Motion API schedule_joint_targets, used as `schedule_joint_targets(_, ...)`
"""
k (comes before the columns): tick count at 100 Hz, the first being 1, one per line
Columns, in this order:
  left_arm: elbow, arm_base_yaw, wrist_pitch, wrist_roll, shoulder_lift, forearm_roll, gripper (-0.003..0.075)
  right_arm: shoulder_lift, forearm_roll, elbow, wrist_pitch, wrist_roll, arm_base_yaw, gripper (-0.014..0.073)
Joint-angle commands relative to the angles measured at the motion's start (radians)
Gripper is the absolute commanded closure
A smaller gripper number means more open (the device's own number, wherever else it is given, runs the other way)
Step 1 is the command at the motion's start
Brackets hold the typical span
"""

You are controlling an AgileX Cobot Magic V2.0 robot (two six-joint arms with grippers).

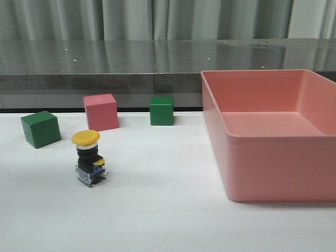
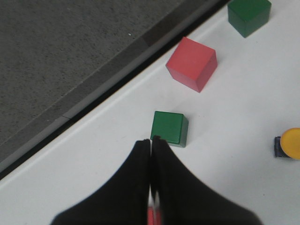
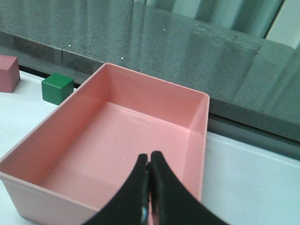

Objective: Place and stand button with both arms

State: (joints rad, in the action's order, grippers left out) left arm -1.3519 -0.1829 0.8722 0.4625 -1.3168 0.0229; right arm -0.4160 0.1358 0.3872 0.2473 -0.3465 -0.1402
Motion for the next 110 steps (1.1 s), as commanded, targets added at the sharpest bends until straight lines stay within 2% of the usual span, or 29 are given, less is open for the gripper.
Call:
schedule_joint_targets(1, 0.097, 0.009, -0.184, -0.007, 0.114, 0.032, 0.0739, -0.003, 0.0, 0.026, -0.083, 0.0, 0.007, 0.0702)
schedule_joint_targets(28, 0.556, 0.009, -0.554, -0.007, 0.414, 0.221, 0.0739, -0.003, 0.0, 0.026, -0.083, 0.0, 0.007, 0.0702)
schedule_joint_targets(50, 0.837, 0.009, -0.676, -0.007, 0.648, 0.275, 0.0739, -0.003, 0.0, 0.026, -0.083, 0.0, 0.007, 0.0702)
schedule_joint_targets(72, 0.906, 0.007, -0.662, -0.007, 0.805, 0.33, 0.0739, -0.003, 0.0, 0.026, -0.083, 0.0, 0.007, 0.0702)
schedule_joint_targets(110, 0.906, 0.007, -0.658, -0.007, 0.812, 0.33, 0.0739, -0.003, 0.0, 0.026, -0.083, 0.0, 0.007, 0.0702)
